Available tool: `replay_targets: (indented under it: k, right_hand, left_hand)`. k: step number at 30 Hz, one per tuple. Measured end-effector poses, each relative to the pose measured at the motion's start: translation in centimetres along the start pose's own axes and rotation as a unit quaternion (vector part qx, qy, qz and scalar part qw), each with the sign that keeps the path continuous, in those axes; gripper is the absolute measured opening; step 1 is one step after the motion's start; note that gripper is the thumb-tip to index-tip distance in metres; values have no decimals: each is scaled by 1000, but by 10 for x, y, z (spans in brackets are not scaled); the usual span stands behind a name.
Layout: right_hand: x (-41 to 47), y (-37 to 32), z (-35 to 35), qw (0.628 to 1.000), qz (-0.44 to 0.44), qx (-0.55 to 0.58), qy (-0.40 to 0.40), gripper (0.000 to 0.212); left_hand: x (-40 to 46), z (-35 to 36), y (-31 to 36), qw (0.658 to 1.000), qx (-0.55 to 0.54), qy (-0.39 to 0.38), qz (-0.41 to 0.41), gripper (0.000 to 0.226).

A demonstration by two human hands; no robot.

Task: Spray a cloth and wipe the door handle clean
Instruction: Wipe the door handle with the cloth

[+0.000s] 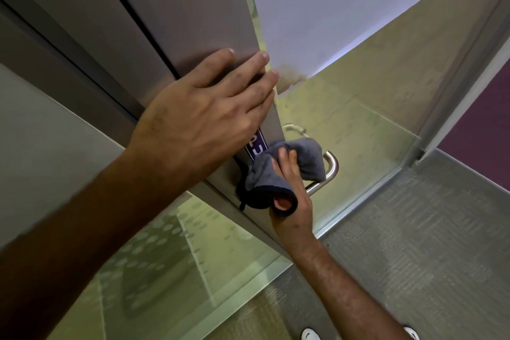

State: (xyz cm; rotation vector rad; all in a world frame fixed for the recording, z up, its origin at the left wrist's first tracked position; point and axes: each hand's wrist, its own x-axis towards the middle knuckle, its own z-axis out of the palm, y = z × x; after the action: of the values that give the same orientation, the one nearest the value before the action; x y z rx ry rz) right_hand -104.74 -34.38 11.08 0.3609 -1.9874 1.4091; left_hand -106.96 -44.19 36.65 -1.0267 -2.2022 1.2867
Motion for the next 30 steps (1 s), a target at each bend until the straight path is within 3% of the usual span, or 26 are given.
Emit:
replay_targets:
  k: [3,6,7,10,13,15,17,19,22,26,30]
  right_hand:
    - [-15,24,-13,996,-8,-79,-36,45]
    - [-8,30,-41,982,-9,-111,-155,68]
    - [0,30,-52,972,-14,-133,-195,64]
    - [42,30,-80,933,3,-172,-316,17]
    - [79,30,-92,900,46,-125,-414,15]
    - [92,33,-104,927,136,-31,-347,14]
    - [98,40,-120,955,216,55,-197,19]
    - [98,39,-127,963,237,64,-107,24]
    - [82,21,-97,959,219,-49,-173,27]
    - [42,3,-57,961,192,-120,-160,24]
    - [42,2,-51,947,93,-205,-228,25]
  left_hand:
    - [1,1,0,1000,0,-9,-3,62]
    - [0,1,0,1000,8,-20,-7,66]
    - [0,0,1,1000,12,-24,-10,66]
    - [0,0,3,999,16,-32,-19,64]
    - [-1,-4,2,1000,-11,-23,-17,60]
    - [-1,-4,2,1000,-19,-7,-15,56]
    - [-3,0,2,1000,-7,12,-16,56]
    - [-1,5,1,999,-1,29,-23,57]
    - [5,9,13,996,-75,36,-23,52]
    - [9,17,52,995,-96,-14,0,54]
    - [16,21,50,992,-126,-3,-19,55]
